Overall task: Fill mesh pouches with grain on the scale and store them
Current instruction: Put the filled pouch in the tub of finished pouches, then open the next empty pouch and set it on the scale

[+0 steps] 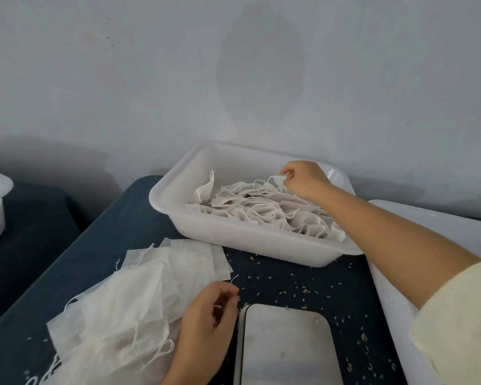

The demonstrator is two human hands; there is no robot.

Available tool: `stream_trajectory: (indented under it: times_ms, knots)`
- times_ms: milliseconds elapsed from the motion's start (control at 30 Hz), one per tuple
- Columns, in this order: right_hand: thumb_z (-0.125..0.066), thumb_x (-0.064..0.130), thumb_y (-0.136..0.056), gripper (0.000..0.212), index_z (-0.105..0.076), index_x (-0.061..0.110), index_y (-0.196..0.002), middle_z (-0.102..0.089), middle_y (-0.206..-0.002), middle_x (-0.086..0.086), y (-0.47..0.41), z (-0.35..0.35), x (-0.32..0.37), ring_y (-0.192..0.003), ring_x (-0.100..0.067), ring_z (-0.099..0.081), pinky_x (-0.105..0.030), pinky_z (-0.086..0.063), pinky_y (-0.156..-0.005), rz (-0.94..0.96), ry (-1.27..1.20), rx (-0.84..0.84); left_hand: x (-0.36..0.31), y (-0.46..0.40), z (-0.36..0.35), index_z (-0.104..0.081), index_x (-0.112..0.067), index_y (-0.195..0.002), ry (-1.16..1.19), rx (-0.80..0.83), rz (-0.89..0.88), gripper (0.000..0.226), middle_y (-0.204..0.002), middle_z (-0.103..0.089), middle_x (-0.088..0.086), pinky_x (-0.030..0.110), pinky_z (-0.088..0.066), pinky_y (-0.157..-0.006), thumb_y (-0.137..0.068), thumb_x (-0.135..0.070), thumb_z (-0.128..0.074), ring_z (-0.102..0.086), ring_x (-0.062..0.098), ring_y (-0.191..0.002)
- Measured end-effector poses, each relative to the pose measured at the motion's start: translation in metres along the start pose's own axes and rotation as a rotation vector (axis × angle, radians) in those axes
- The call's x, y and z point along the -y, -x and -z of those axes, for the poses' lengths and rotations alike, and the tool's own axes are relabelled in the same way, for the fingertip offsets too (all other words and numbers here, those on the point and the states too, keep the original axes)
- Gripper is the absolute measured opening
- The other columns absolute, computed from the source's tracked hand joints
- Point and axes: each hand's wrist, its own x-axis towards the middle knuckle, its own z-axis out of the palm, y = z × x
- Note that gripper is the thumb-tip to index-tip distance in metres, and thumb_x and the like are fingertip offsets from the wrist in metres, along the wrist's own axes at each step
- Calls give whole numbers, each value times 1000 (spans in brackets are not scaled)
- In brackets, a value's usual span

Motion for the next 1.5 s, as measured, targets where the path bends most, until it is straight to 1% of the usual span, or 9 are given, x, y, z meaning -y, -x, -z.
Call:
stream_trajectory:
  times_ms: [200, 400, 600, 800, 900, 1067, 1200, 1367, 1500]
  knots:
    - [-60, 8, -87, 21, -70, 13, -105, -67, -95, 1, 69, 8, 66, -86, -12, -60, -20, -45, -79, 274, -101, 94, -13, 12, 5, -60, -36, -82, -158, 99, -222, 28, -85, -63, -18, 15, -47, -64, -87, -9, -61, -60, 4, -74]
    - [-69, 9, -83, 6, -72, 11, -87, -59, -60, 17, 140, -6, 106, -51, 3, -57, -10, -46, -59, 348, -307, 240, -24, 26, 15, -65, -9, -91, -341, 134, -570, 12, -88, -63, -5, 18, -47, -67, -88, -13, -54, -57, 6, -79]
    - [-67, 26, -86, 17, -72, 14, -97, -71, -95, 3, 188, -52, 142, -84, -10, -62, -23, -46, -77, 466, -222, 406, -43, 37, 41, -71, -6, -93, -442, 177, -620, 17, -82, -68, 4, 25, -49, -55, -80, -5, -60, -60, 14, -64]
    - [-67, 42, -84, 55, -54, 17, -132, -49, -141, -2, 187, -94, 171, -129, -19, -43, -31, -35, -105, 543, 67, 552, -32, 69, 90, -71, -11, -94, -574, 228, -561, 15, -82, -69, -2, 20, -47, -57, -81, -5, -65, -59, 10, -63]
    - [-62, 38, -86, 38, -65, 18, -118, -62, -125, -1, 190, -105, 181, -114, -20, -55, -30, -43, -92, 565, 100, 553, -28, 86, 109, -69, -13, -91, -569, 215, -539, 14, -75, -65, -7, 10, -38, -56, -80, -7, -63, -50, 2, -57]
    - [-57, 26, -90, 16, -71, 21, -96, -67, -96, 5, 194, -109, 187, -91, -17, -59, -26, -40, -71, 584, 132, 487, -20, 104, 128, -68, -17, -92, -538, 150, -494, 16, -75, -63, -11, 23, -46, -53, -82, -11, -58, -55, 7, -59]
    - [-58, 27, -90, 17, -69, 16, -97, -66, -100, 2, 197, -104, 182, -88, -15, -56, -25, -39, -72, 521, 86, 500, -13, 105, 130, -67, -17, -90, -454, 16, -426, 14, -79, -60, -22, 20, -46, -55, -84, -6, -62, -53, 5, -60]
    - [-64, 52, -82, 50, -60, 24, -122, -61, -114, 4, 208, -97, 178, -98, -13, -53, -28, -43, -85, 490, 95, 532, -10, 99, 136, -62, -34, -84, -305, -177, -296, 38, -82, -64, -17, 11, -42, -55, -82, 4, -64, -57, 7, -66]
    - [-62, 48, -82, 39, -65, 25, -114, -64, -110, 5, 216, -95, 178, -95, -13, -53, -28, -42, -77, 578, 214, 492, -8, 105, 141, -58, -41, -83, -276, -177, -257, 45, -81, -64, -17, 12, -43, -54, -82, 3, -64, -58, 9, -67]
